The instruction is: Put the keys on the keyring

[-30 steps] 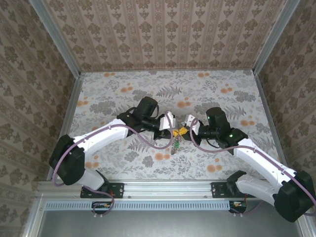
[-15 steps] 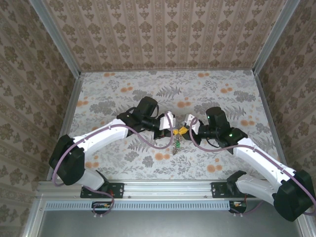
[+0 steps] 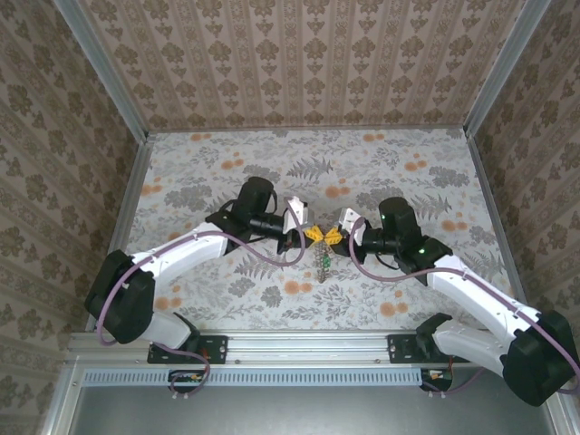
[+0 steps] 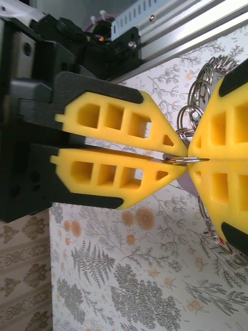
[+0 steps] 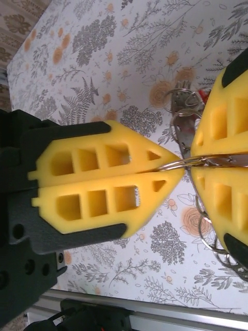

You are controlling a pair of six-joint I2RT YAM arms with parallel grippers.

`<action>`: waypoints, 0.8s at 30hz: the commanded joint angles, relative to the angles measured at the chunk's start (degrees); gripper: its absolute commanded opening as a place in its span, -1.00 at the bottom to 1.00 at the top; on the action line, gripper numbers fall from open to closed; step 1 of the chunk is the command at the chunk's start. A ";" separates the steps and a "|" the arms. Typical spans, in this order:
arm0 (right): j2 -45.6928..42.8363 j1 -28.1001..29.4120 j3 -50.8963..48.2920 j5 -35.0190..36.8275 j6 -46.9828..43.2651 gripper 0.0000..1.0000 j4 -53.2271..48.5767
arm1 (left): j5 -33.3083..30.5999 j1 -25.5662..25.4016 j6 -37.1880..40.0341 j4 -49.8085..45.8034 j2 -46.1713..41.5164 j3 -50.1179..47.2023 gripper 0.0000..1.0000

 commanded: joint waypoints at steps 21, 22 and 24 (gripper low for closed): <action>-5.53 -0.46 0.06 4.48 -0.66 -0.48 -5.42 | 1.79 0.56 -2.29 6.21 -3.07 -1.44 -1.00; -5.94 -0.46 0.42 4.36 -1.05 -0.45 -6.27 | 1.53 0.59 -2.03 6.02 -3.17 -1.46 -1.00; -6.67 -0.46 0.73 4.17 -1.40 -0.42 -6.62 | 1.44 0.57 -1.93 5.68 -3.24 -1.38 -1.00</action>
